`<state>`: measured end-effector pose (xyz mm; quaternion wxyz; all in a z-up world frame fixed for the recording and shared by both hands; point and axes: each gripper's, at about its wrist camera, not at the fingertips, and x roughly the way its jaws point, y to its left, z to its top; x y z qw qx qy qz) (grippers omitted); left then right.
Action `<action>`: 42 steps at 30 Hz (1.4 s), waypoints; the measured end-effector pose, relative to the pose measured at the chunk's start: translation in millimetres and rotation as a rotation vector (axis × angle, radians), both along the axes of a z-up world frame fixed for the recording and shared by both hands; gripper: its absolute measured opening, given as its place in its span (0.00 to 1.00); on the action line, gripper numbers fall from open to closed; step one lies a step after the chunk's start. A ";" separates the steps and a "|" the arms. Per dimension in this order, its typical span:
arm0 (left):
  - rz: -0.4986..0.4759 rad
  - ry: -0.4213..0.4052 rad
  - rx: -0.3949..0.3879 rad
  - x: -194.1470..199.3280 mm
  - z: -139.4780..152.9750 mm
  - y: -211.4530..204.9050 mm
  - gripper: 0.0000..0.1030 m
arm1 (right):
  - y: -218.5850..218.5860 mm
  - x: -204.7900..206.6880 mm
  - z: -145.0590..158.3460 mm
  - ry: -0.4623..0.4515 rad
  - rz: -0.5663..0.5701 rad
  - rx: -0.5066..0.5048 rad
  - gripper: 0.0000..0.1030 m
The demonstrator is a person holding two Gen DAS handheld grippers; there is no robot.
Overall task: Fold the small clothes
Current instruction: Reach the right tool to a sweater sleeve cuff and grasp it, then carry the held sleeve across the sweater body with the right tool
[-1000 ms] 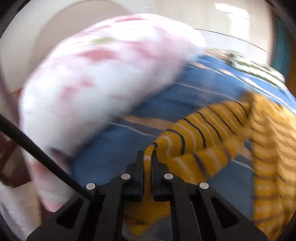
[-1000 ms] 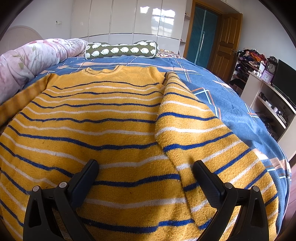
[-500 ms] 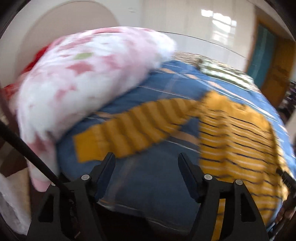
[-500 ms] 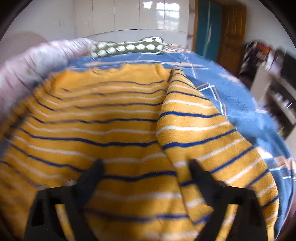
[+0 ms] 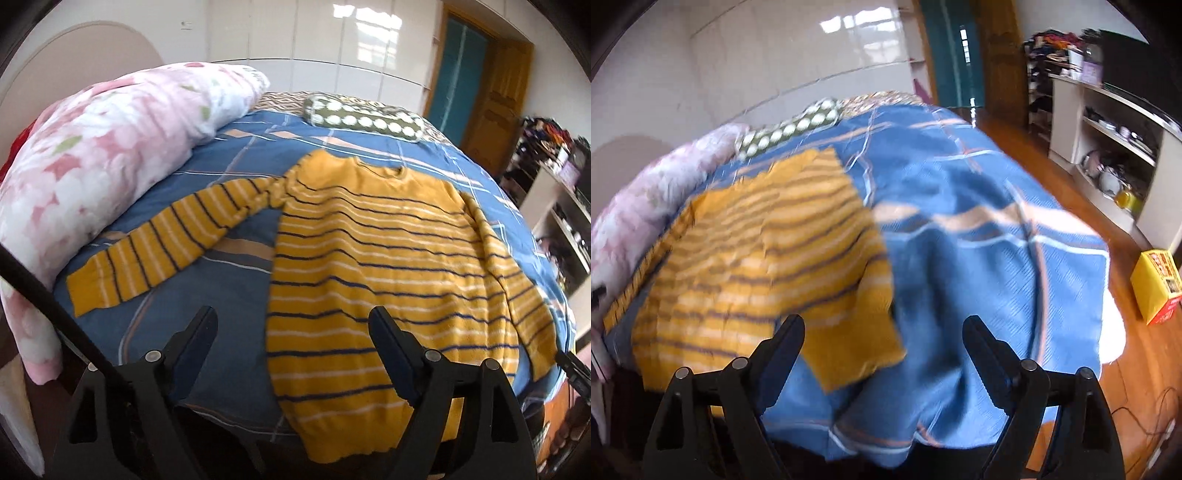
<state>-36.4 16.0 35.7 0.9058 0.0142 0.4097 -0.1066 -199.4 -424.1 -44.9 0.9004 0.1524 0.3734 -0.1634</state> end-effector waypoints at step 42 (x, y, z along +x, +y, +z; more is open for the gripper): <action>0.112 -0.128 -0.064 -25.2 -34.7 144.9 0.80 | 250.3 411.6 27.2 0.179 0.444 0.147 0.10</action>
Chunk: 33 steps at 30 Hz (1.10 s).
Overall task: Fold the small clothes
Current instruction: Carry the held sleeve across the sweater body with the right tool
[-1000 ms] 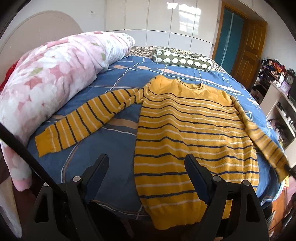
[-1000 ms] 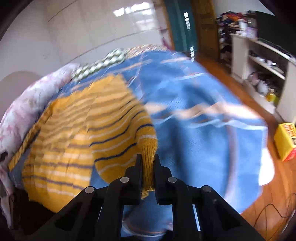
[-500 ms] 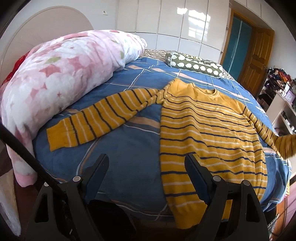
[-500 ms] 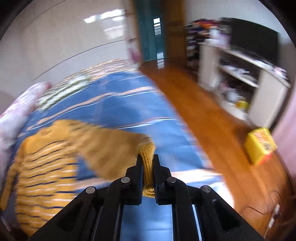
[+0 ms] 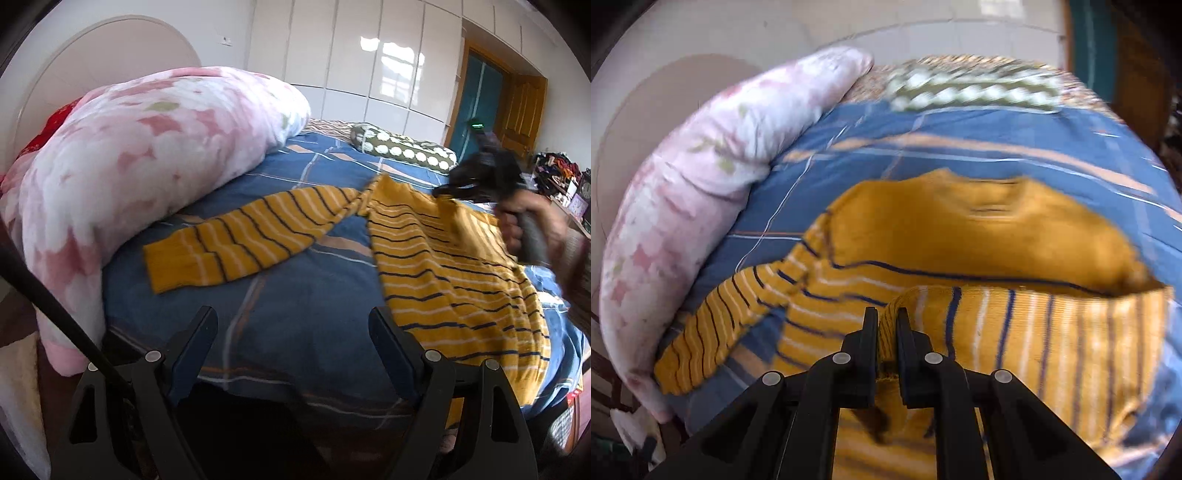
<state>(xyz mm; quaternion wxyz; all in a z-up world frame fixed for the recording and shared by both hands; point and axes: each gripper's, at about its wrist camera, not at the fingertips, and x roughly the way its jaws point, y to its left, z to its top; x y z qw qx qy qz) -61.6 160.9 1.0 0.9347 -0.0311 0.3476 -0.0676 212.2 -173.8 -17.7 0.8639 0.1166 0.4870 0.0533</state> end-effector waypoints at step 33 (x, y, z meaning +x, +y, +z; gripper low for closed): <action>0.347 0.047 -0.209 -31.7 -42.7 152.7 0.80 | 230.0 -55.0 -71.5 0.251 0.432 0.431 0.63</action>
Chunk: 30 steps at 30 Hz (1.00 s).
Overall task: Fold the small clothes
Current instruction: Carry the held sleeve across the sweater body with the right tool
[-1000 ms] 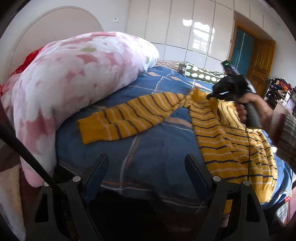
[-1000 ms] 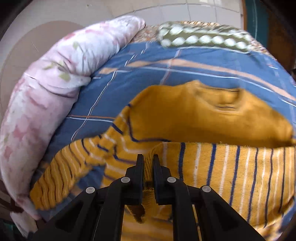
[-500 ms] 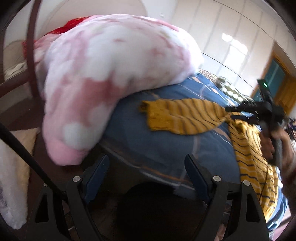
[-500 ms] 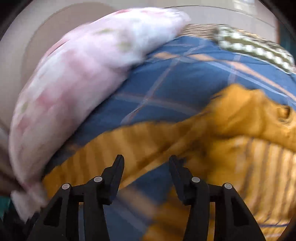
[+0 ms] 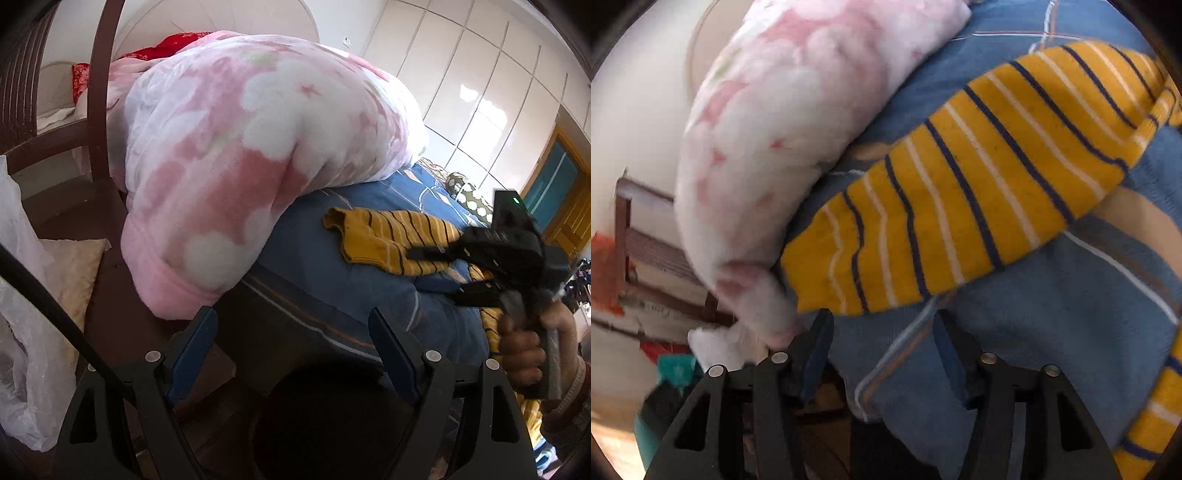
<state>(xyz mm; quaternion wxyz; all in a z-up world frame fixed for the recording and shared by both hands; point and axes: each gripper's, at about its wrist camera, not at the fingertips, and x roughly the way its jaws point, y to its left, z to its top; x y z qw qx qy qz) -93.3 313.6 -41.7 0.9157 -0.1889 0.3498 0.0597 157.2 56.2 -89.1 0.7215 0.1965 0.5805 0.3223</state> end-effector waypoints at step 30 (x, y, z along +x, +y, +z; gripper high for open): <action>-0.410 -0.046 0.209 52.5 59.6 -191.6 0.82 | -438.5 -51.6 122.2 -0.202 -0.596 -0.713 0.34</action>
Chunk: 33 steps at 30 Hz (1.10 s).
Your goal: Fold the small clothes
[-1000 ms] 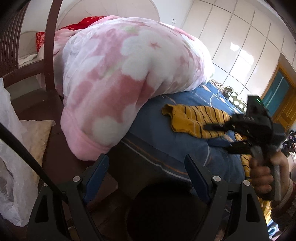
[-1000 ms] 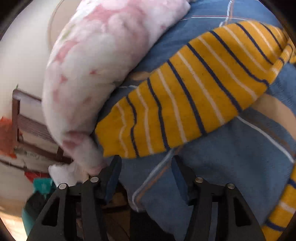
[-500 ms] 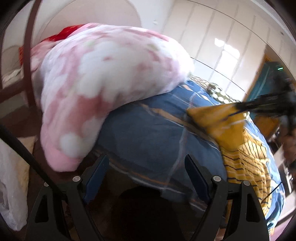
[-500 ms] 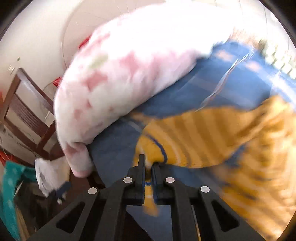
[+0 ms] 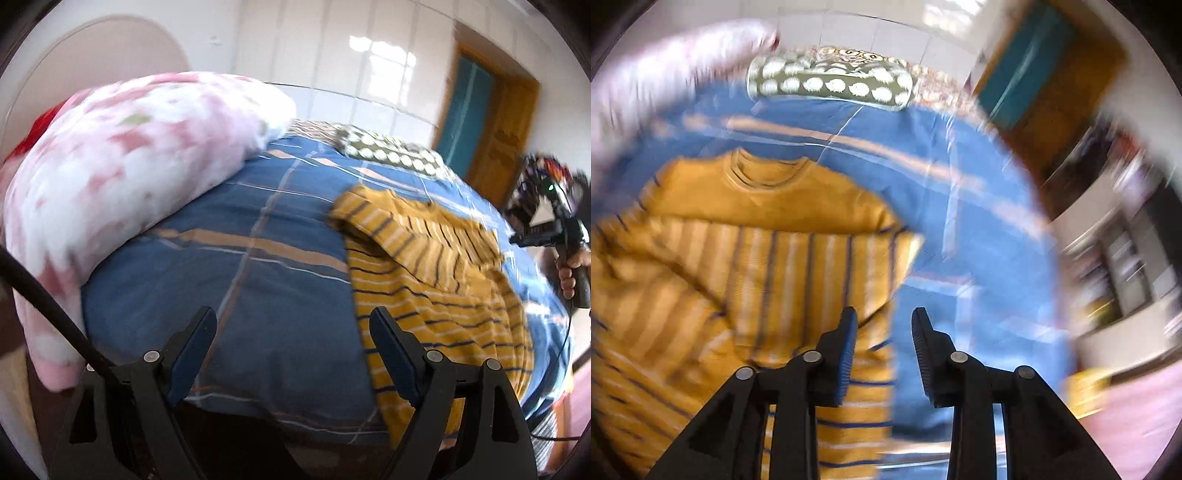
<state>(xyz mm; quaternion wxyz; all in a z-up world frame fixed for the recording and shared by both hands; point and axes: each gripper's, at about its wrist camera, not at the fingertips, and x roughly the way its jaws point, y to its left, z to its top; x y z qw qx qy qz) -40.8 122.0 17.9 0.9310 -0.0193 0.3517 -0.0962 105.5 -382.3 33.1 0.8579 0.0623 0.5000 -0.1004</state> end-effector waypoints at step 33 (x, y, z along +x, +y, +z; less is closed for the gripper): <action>-0.079 0.116 -0.019 37.2 -27.7 -55.5 0.82 | -0.8 -16.8 -28.6 -0.070 0.004 -0.162 0.15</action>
